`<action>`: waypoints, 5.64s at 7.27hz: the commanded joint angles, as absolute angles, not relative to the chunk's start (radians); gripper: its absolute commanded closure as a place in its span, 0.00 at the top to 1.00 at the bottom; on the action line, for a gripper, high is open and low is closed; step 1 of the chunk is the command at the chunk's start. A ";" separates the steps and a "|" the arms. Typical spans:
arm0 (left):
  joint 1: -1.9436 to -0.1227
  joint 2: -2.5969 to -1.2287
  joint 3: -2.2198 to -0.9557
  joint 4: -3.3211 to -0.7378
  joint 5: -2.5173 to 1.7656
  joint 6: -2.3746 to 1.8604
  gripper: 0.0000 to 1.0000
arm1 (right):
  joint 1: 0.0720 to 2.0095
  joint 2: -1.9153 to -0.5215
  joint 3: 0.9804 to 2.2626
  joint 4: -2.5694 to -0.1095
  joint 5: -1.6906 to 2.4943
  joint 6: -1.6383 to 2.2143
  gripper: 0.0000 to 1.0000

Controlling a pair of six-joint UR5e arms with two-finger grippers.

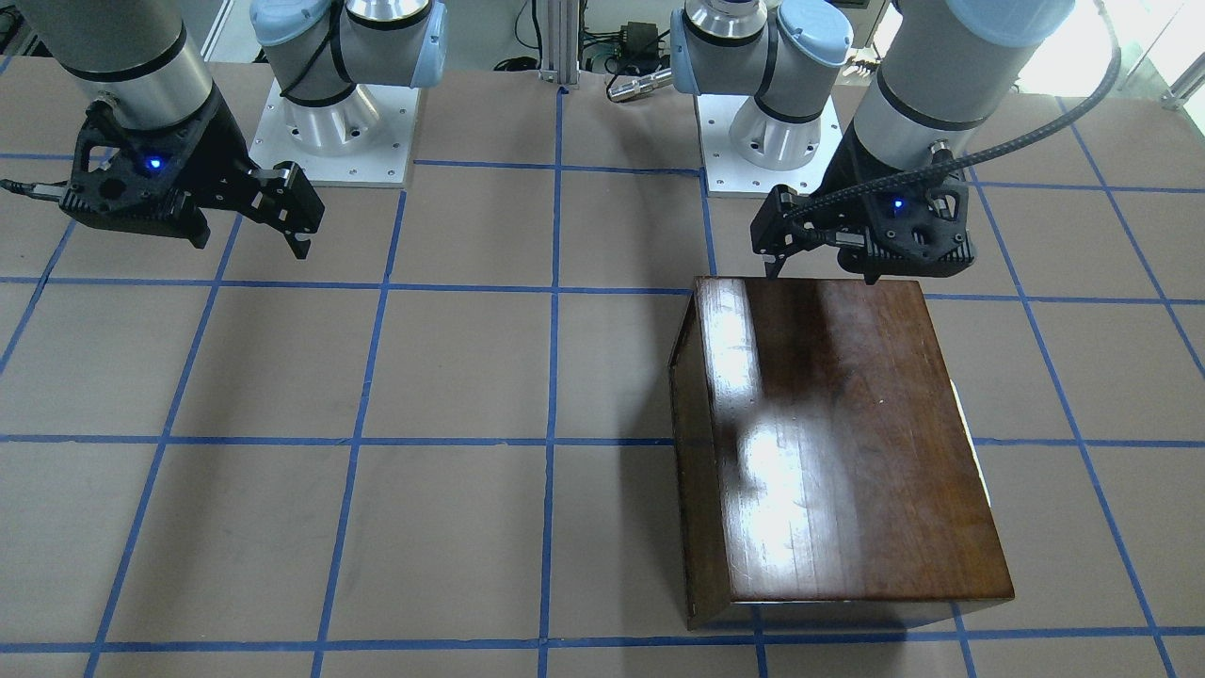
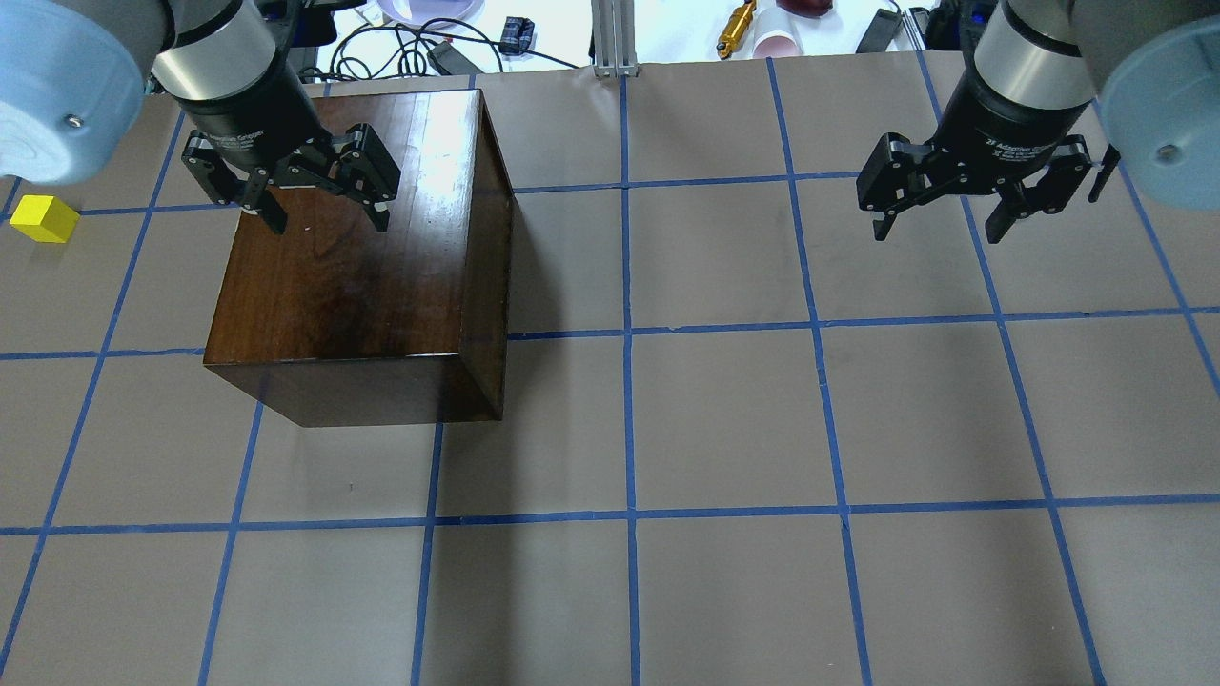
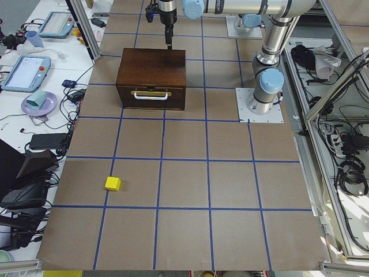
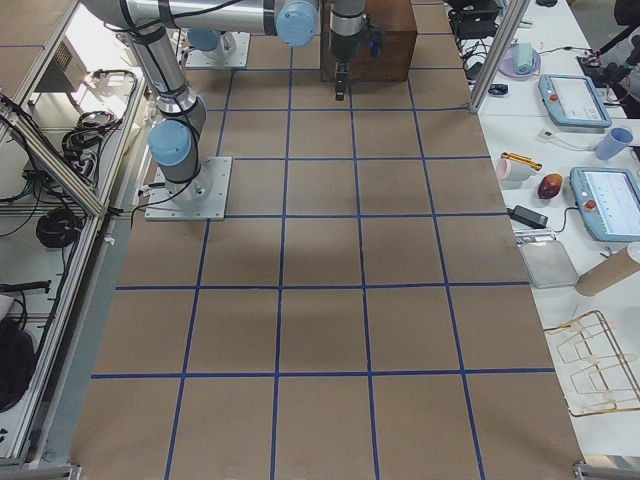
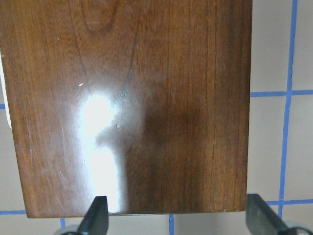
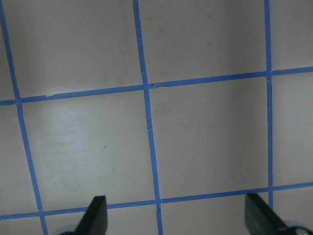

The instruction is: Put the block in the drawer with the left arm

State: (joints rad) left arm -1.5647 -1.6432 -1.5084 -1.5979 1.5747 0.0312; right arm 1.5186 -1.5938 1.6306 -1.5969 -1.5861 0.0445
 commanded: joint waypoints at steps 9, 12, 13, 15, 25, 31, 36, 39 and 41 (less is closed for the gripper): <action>-1.171 -1.689 -1.506 -1.568 1.559 0.464 1.00 | 1.519 -1.594 1.632 -1.597 -1.586 0.044 1.00; -1.071 -1.762 -1.511 -1.504 1.505 0.576 1.00 | 1.519 -1.594 1.632 -1.597 -1.586 0.044 1.00; -1.062 -1.785 -1.526 -1.482 1.491 0.601 1.00 | 1.519 -1.594 1.631 -1.597 -1.586 0.044 1.00; -1.039 -1.848 -1.529 -1.467 1.436 0.657 1.00 | 1.519 -1.594 1.632 -1.597 -1.586 0.044 1.00; -1.040 -1.979 -1.529 -1.382 1.280 0.712 1.00 | 1.519 -1.594 1.631 -1.597 -1.586 0.044 1.00; -1.040 -2.006 -1.529 -1.382 1.275 0.654 1.00 | 1.519 -1.594 1.631 -1.597 -1.586 0.044 1.00; -1.042 -2.019 -1.531 -1.382 1.275 0.611 1.00 | 1.519 -1.594 1.631 -1.597 -1.586 0.044 1.00; -1.042 -2.028 -1.531 -1.382 1.284 0.614 1.00 | 1.517 -1.594 1.631 -1.597 -1.586 0.044 1.00; -1.042 -2.028 -1.517 -1.379 1.343 0.615 1.00 | 1.519 -1.594 1.631 -1.597 -1.586 0.044 1.00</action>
